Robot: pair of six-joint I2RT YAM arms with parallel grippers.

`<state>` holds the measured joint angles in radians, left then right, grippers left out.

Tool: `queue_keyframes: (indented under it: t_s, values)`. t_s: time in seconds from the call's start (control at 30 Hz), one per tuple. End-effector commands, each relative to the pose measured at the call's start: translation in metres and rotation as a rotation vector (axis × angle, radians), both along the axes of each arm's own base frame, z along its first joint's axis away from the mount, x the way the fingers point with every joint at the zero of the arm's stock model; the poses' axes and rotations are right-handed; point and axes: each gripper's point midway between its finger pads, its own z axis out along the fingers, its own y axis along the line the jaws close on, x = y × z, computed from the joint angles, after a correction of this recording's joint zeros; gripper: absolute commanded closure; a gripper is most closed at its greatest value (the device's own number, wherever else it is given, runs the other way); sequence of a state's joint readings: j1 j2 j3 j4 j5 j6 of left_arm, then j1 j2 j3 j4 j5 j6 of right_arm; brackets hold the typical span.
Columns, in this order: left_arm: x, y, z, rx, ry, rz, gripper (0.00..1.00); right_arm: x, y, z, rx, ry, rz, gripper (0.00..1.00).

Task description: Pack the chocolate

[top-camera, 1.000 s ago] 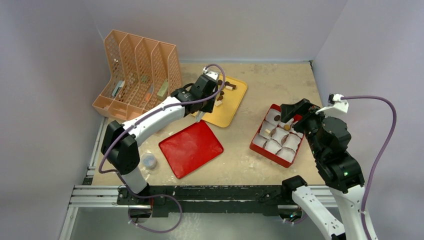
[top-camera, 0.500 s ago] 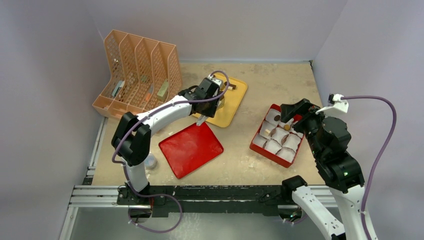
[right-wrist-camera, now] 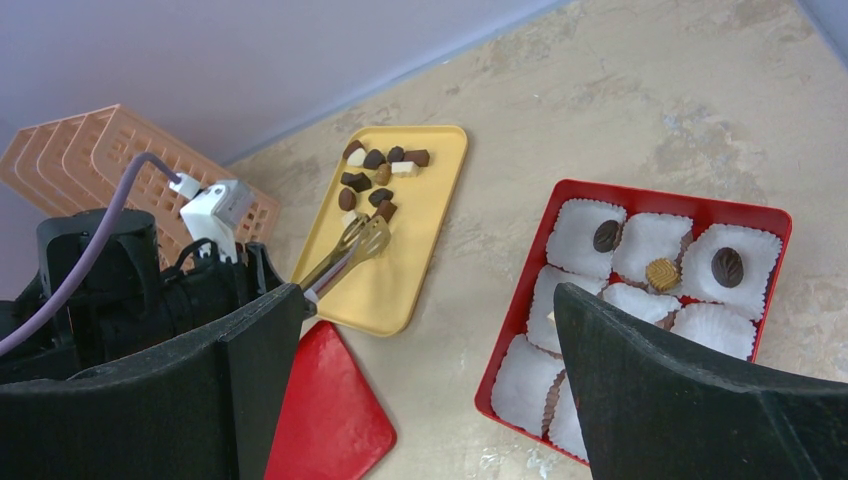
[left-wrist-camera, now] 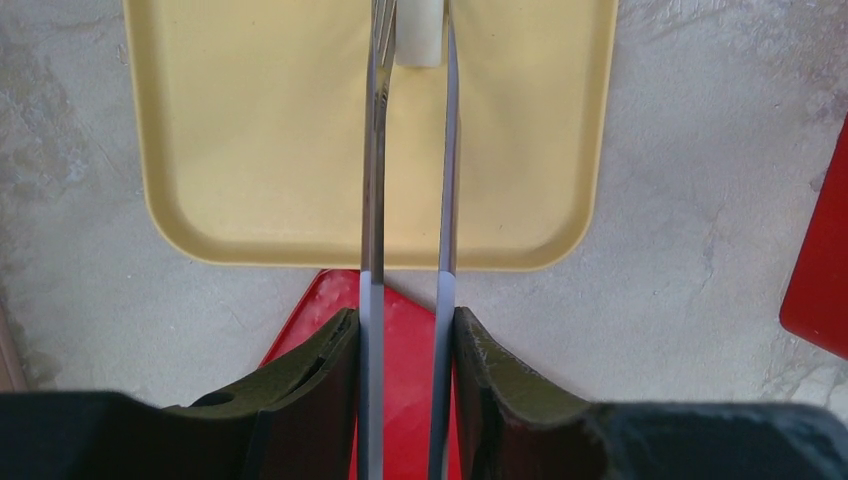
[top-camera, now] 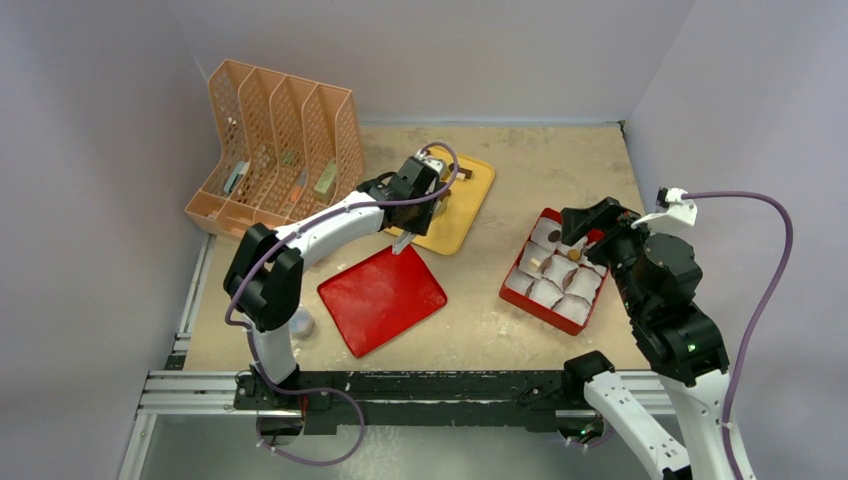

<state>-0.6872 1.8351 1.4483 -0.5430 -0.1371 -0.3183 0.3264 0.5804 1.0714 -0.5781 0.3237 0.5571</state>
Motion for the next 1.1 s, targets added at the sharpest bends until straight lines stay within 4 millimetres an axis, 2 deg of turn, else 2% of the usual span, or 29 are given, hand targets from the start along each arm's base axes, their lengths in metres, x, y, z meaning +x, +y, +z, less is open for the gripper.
queue_keyframes:
  t_s: [0.0,0.3,0.7,0.93,1.07]
  values:
    - [0.002,0.0,0.03,-0.053,-0.054,0.002,0.76,0.003,-0.003,0.015,0.013,-0.048,-0.021,0.04]
    - [-0.005,-0.001,0.054,-0.114,-0.072,0.003,0.81,0.004,-0.002,0.013,0.015,-0.043,-0.021,0.04]
    - [-0.01,-0.016,0.106,-0.251,-0.129,-0.019,0.84,0.004,-0.002,0.011,0.018,-0.04,-0.022,0.04]
    - [-0.02,-0.036,0.132,-0.331,-0.158,-0.065,0.84,0.004,-0.002,0.012,0.019,-0.042,-0.024,0.04]
    - [-0.034,-0.056,0.143,-0.355,-0.169,-0.117,0.84,0.004,-0.002,0.012,0.019,-0.044,-0.024,0.04]
